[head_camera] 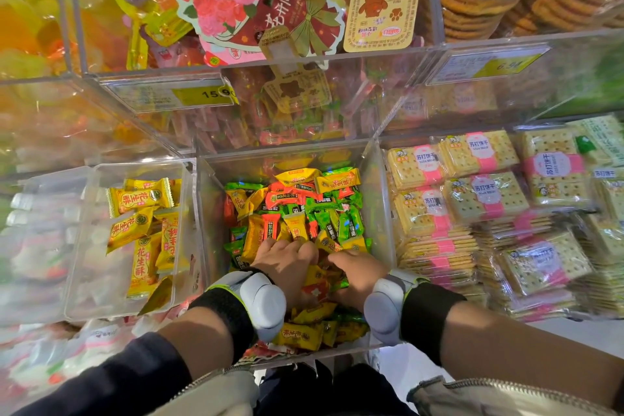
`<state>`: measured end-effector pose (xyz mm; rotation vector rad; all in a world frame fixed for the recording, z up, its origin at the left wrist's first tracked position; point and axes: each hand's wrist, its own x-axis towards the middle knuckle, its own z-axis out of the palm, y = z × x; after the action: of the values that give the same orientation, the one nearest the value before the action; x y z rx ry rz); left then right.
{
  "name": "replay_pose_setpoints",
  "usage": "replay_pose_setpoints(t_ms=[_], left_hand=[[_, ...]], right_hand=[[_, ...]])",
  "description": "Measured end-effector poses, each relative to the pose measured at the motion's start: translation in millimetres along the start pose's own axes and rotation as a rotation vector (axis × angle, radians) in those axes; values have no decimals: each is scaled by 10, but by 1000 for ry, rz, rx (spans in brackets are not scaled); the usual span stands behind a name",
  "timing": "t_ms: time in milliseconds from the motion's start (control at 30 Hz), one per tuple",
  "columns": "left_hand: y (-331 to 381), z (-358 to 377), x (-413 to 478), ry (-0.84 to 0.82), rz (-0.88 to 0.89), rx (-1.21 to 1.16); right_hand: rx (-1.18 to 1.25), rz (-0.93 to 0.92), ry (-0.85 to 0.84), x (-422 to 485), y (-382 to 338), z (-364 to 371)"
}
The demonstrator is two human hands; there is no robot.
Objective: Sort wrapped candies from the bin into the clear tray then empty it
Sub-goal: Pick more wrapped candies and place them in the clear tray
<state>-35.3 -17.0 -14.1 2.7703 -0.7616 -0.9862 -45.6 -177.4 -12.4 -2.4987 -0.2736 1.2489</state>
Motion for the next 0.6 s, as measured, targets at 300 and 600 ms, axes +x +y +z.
replay_pose_setpoints(t_ms=[300,600], left_hand=[[-36,-11,-31,-28,14,33],[-47,-113,-78,-44,45,-21]], right_hand=[[35,9,14,24,8,-6],[169,50,31,48,43,-1]])
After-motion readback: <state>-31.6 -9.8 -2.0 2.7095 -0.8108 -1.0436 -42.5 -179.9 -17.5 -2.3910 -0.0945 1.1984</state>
